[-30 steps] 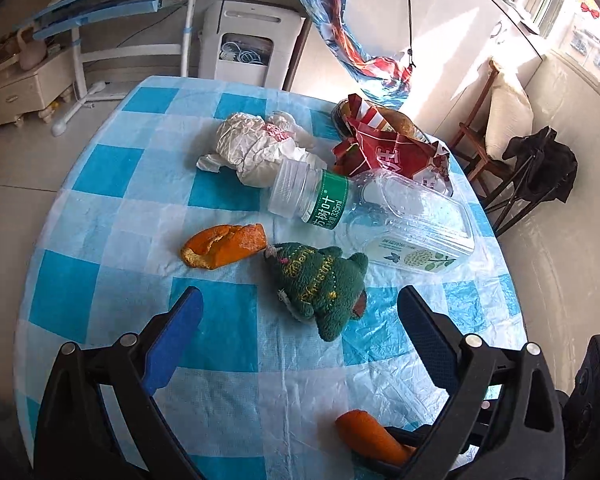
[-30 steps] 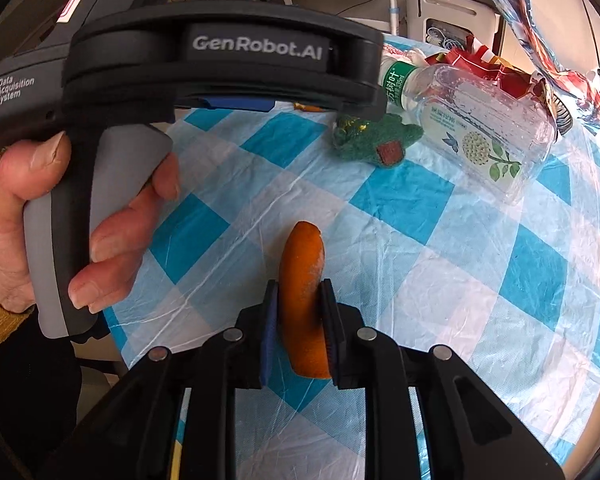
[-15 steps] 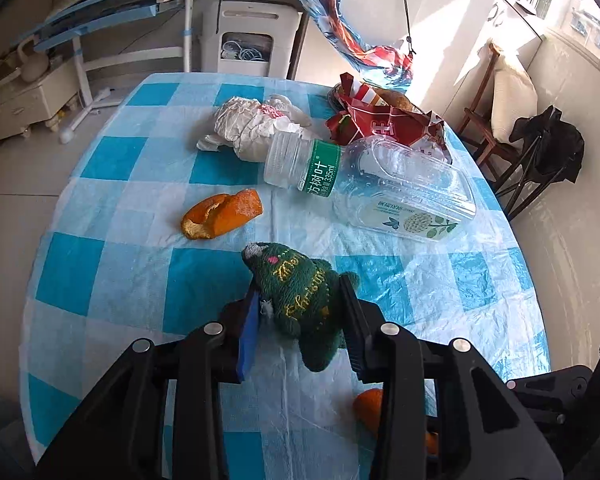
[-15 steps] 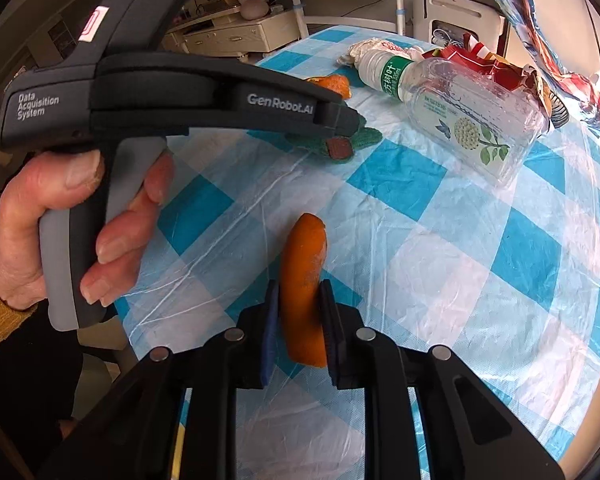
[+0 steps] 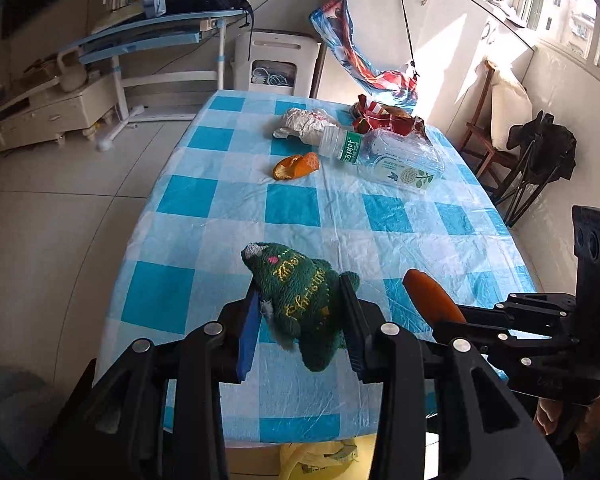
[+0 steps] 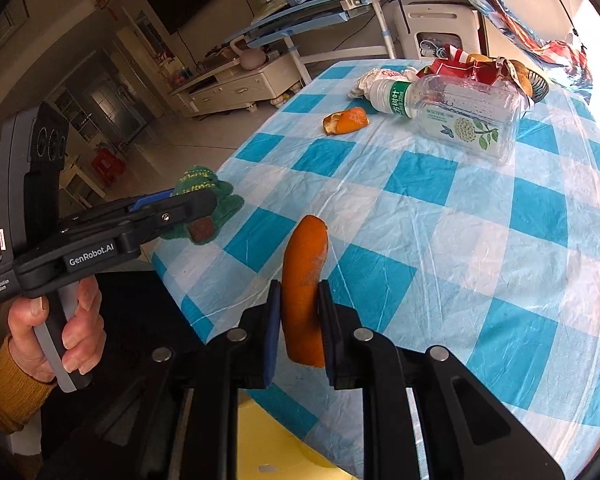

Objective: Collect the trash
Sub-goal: 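Carry peel and plush over the bucket and open both grippers to drop them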

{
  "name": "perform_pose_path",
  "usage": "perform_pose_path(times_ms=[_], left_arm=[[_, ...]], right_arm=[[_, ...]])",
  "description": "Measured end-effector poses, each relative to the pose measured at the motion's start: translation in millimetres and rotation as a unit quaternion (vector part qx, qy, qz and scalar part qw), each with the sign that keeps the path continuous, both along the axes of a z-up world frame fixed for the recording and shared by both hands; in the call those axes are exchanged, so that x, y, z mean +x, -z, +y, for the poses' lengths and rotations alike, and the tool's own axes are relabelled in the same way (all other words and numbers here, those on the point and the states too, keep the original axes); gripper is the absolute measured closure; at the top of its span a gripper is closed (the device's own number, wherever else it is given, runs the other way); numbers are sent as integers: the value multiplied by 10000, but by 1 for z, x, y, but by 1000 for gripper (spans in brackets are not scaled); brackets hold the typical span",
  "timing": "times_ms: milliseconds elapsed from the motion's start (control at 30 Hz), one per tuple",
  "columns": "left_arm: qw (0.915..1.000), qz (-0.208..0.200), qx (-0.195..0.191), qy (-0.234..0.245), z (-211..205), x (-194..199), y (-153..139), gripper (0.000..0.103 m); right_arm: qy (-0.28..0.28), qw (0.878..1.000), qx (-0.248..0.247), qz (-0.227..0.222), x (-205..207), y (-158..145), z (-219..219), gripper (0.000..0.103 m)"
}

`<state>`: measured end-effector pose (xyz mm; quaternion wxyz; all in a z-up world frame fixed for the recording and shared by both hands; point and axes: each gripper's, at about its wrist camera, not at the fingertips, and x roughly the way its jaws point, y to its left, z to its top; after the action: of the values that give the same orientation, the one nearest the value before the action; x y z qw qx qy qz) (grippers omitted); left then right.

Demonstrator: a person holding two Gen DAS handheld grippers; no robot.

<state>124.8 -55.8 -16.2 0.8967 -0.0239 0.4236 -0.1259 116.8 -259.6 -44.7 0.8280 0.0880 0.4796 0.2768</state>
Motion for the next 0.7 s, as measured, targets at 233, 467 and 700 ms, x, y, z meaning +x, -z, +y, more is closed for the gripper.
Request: perform_pose_path(times_ms=[233, 467, 700], left_arm=[[9998, -108, 76, 156, -2, -43, -10, 68], [9996, -63, 101, 274, -3, -83, -7, 68], [9988, 179, 166, 419, -10, -115, 12, 68]], right_arm=[[-225, 9996, 134, 62, -63, -2, 21, 84], [-545, 9978, -163, 342, -120, 14, 39, 82], [22, 9999, -124, 44, -140, 5, 28, 59]])
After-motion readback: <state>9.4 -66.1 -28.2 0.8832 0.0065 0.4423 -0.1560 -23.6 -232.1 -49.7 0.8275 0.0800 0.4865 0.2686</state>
